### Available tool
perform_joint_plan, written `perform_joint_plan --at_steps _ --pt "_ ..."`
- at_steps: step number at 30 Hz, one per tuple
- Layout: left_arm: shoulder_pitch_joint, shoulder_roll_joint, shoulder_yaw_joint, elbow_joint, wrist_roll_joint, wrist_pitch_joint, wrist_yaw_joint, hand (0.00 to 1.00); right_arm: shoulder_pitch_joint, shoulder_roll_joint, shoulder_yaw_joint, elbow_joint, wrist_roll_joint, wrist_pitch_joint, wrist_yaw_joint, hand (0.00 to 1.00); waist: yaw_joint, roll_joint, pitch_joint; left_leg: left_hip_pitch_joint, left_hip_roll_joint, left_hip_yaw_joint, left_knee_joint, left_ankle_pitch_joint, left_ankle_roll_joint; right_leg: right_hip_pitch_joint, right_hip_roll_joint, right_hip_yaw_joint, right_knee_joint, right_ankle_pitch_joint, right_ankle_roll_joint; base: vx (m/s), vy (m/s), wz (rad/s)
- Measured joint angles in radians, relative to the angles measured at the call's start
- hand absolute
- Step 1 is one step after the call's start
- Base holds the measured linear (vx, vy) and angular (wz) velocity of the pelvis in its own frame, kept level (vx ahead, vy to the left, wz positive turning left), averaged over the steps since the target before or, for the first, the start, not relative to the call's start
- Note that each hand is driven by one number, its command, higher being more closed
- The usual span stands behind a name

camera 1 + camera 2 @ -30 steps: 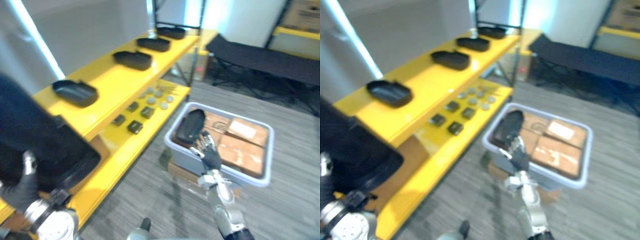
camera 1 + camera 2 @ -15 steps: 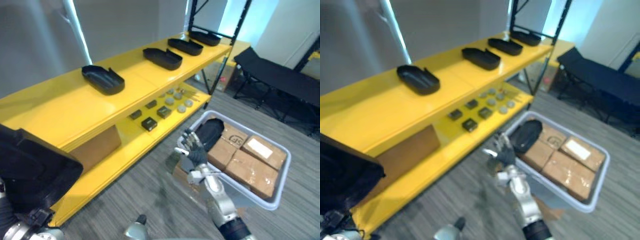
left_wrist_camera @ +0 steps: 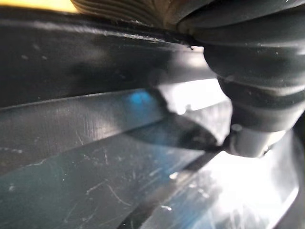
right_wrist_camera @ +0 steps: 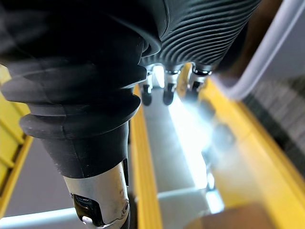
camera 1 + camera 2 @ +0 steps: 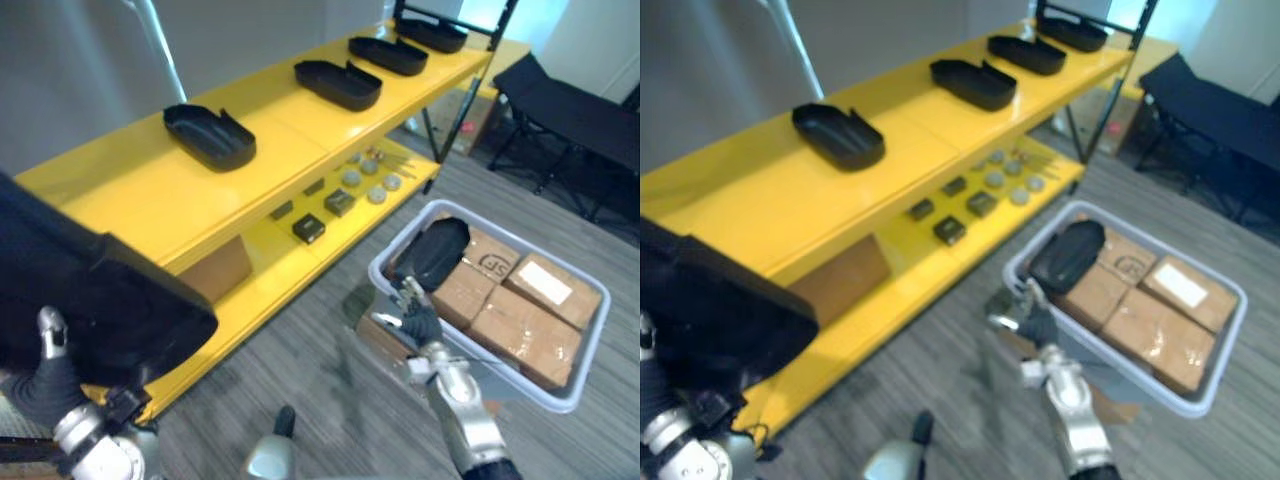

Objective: Walk over and take plastic housings, then place them on the shelf

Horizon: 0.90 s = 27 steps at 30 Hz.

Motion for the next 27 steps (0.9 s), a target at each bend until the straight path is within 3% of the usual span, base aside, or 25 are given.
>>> perform_joint_plan --at_steps 2,4,7,11,12,14,16,22,25,27 --pt "-0.024 0.038 -0.015 0.015 0.020 0.000 -0.020 1.00 0.002 0.000 -0.046 0.000 0.000 -0.028 -0.002 0.00 0.006 -0.015 0.002 0.000 -0.005 -0.021 -0.006 0.007 0.003 -0.018 -0.007 0.014 0.052 -0.001 0.001 0.08 -0.036 0.44" --pt "-0.018 0.035 -0.017 0.029 0.026 0.007 -0.022 1.00 -0.016 0.001 -0.047 0.000 0.000 -0.053 -0.002 0.00 0.007 -0.014 0.004 0.000 -0.006 -0.012 -0.005 0.011 0.008 -0.018 -0.012 0.014 0.046 -0.001 0.001 0.07 -0.032 0.00" --pt "-0.010 0.030 -0.027 0.050 0.026 0.023 -0.020 1.00 -0.057 0.004 -0.042 0.002 -0.003 -0.084 0.000 0.00 0.013 0.008 0.019 -0.001 -0.003 0.022 0.012 0.011 0.008 0.013 -0.004 0.014 -0.021 -0.004 0.007 0.01 -0.045 -0.20" --pt "-0.010 0.022 -0.057 0.058 0.025 0.028 -0.019 1.00 -0.076 0.005 -0.037 0.002 -0.012 -0.089 -0.003 0.00 0.010 0.033 0.067 -0.026 0.005 0.063 0.057 0.009 0.004 0.034 0.009 0.015 -0.092 -0.063 0.065 -0.14 -0.069 -0.26" --pt "-0.012 0.009 -0.073 0.071 0.025 0.030 -0.019 1.00 -0.065 0.007 -0.037 0.007 -0.011 -0.089 -0.003 0.00 0.006 0.053 0.092 -0.027 0.021 0.071 0.070 0.004 0.004 0.034 0.022 0.021 -0.087 -0.073 0.083 -0.24 -0.070 -0.13" --pt "0.009 -0.012 -0.085 0.072 0.026 0.041 -0.020 1.00 -0.024 0.016 -0.033 0.010 -0.008 -0.089 -0.002 0.00 -0.007 0.065 0.100 -0.025 0.049 0.101 0.080 -0.001 0.000 0.030 0.036 0.022 -0.069 -0.084 0.076 -0.21 -0.058 0.01" --pt "0.059 -0.022 -0.092 0.072 0.025 0.042 -0.018 1.00 0.034 0.029 -0.025 0.009 -0.005 -0.089 -0.001 0.00 -0.017 0.064 0.100 -0.022 0.082 0.159 0.095 -0.001 0.000 0.033 0.045 0.017 -0.044 -0.099 0.072 -0.13 -0.065 0.08" --pt "0.089 -0.032 -0.088 0.059 0.023 0.042 -0.003 1.00 0.047 0.069 -0.019 0.008 -0.003 -0.110 -0.004 0.00 -0.001 0.054 0.094 -0.074 0.069 0.206 0.142 -0.019 0.013 0.008 0.016 0.011 -0.036 -0.108 0.079 0.00 0.034 0.08" --pt "0.089 -0.047 -0.069 0.042 0.023 0.042 -0.021 1.00 0.031 0.094 0.005 0.008 -0.010 -0.109 -0.032 0.00 0.014 0.023 0.086 -0.122 0.023 0.211 0.247 -0.099 0.032 0.024 -0.023 0.007 -0.046 -0.118 0.072 0.13 0.118 0.16" --pt "0.088 -0.054 -0.045 0.009 0.021 0.041 -0.037 1.00 0.010 0.105 0.005 0.008 -0.022 -0.108 -0.065 0.00 0.019 0.012 0.074 -0.143 0.002 0.218 0.346 -0.189 0.047 0.051 -0.043 0.016 -0.019 -0.088 0.021 0.22 0.155 0.13"
